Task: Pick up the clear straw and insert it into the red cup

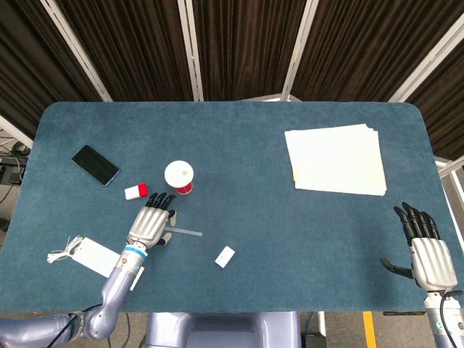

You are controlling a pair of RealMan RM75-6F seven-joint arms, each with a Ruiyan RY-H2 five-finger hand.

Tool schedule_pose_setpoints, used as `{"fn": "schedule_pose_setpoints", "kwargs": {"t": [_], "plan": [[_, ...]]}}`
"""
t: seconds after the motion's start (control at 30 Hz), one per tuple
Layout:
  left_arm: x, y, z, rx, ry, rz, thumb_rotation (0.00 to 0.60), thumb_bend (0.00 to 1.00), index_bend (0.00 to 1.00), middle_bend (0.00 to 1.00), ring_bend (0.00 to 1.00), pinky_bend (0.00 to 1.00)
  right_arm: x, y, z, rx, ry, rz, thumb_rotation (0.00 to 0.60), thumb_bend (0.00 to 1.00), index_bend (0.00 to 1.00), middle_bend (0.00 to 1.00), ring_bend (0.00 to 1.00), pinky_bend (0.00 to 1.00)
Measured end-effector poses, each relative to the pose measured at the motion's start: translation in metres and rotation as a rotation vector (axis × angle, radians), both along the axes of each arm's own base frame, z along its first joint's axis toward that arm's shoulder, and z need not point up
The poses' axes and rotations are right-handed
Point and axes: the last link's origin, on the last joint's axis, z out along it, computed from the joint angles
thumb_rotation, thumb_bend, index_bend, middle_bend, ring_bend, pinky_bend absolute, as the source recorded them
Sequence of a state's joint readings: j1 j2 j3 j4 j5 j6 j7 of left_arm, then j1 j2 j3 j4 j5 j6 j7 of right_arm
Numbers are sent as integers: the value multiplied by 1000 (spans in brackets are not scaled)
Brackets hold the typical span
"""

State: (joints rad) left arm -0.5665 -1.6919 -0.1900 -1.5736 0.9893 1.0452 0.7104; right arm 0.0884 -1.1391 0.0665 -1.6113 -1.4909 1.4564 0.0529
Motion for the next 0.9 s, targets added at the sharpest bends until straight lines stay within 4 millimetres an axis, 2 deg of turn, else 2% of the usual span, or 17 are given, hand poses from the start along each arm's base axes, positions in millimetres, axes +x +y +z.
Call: {"fn": "schedule_pose_setpoints", "kwargs": {"t": [0.2,0.9], "plan": [[2,1,-4,11,-3,7,600,336,513,166,114,147,0,0,0,0,1,1,600,120,0,0,0,0],[13,5,-20,-14,3,21,600,336,515,163,110,144,1,0,1,-1,-6,3,600,120,0,0,0,0]]}}
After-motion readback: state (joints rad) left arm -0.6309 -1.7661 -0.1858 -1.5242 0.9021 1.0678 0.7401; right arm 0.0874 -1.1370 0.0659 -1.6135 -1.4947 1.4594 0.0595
